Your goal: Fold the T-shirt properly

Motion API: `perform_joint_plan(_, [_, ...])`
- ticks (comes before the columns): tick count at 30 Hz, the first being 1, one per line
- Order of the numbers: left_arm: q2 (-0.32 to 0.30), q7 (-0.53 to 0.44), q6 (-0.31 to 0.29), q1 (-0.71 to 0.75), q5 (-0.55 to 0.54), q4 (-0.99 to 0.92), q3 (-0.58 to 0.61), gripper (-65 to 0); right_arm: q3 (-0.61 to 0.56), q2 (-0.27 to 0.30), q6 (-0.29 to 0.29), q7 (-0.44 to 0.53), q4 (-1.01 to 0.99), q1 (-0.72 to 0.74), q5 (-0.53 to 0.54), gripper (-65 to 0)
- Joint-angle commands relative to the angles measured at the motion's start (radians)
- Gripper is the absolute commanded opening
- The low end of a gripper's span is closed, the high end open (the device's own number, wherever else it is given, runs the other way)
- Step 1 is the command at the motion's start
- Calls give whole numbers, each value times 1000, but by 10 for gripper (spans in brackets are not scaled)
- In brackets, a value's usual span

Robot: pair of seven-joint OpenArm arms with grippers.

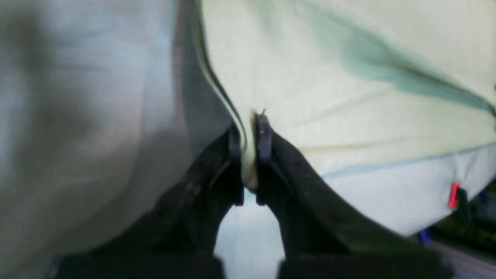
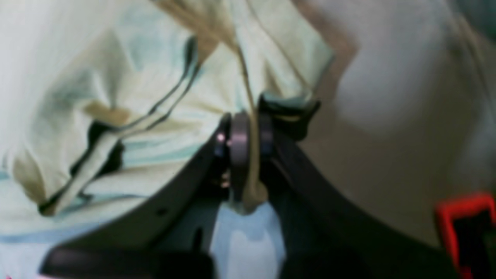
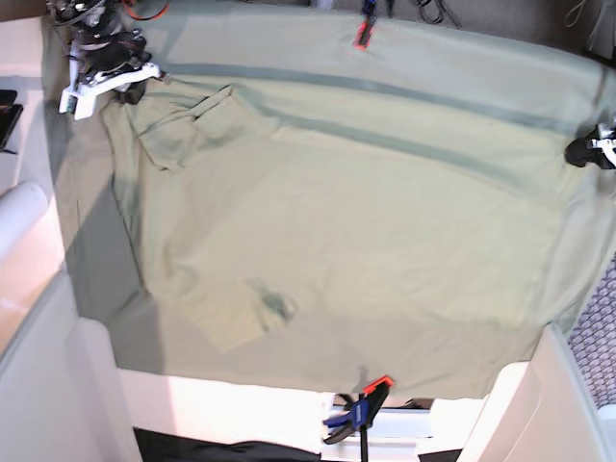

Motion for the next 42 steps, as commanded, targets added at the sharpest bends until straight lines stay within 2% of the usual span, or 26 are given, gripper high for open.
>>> perform_joint_plan(1, [-45,-1,-11,21,-17,40,-9,-650,5,15,-2,19,39,-22,-4,-650])
perform_joint_plan(6, [-80,4,-11,127,-17,166,-10,-650,6,29,-2,13,135,-129,-4,-650])
perform_joint_plan(11, [-87,9,-11,178,-18,193,-30,-650,9,59,-2,12,187,-201,-8,-650])
perform_joint_plan(17, [-90,66,-11,208,-61,193,-53,-650,12,62,-2,4,195,-232,-11,-650])
perform_joint_plan(25, [-87,68,-11,241,-96,193,-53,-650,12,61,-2,5,195,-250,-23,-643])
perform_joint_plan(26, [-88,68,-11,241,-96,193,-53,-596,12,61,-2,5,195,-250,-23,-532])
perform_joint_plan(27, [-88,68,-11,241,-95,193,-53,-509,12,61,-2,6,195,-250,-23,-420])
perform_joint_plan(28, [-88,68,-11,241,-95,193,-53,-423,12,61,-2,8,195,-250,-23,-328])
perform_joint_plan(29, [-88,67,-11,241,-95,193,-53,-348,12,61,-3,8,195,-249,-23,-268])
perform_joint_plan(30, [-88,67,-11,240,-95,193,-53,-299,12,62,-3,8,195,-249,-24,-246])
perform_joint_plan(31, [-90,67,-11,240,-96,193,-53,-284,14,62,-3,8,195,-249,-24,-247])
perform_joint_plan(35, [-101,68,-11,240,-97,193,-87,-285,60,62,-15,10,220,-249,-24,-247])
perform_joint_plan(38, [-113,72,-11,240,-139,193,-144,-285,125,63,-46,64,255,-234,-21,-247])
perform_joint_plan(42, [-135,76,-11,240,-178,238,-174,-285,151,82,-48,87,248,-114,-7,-247])
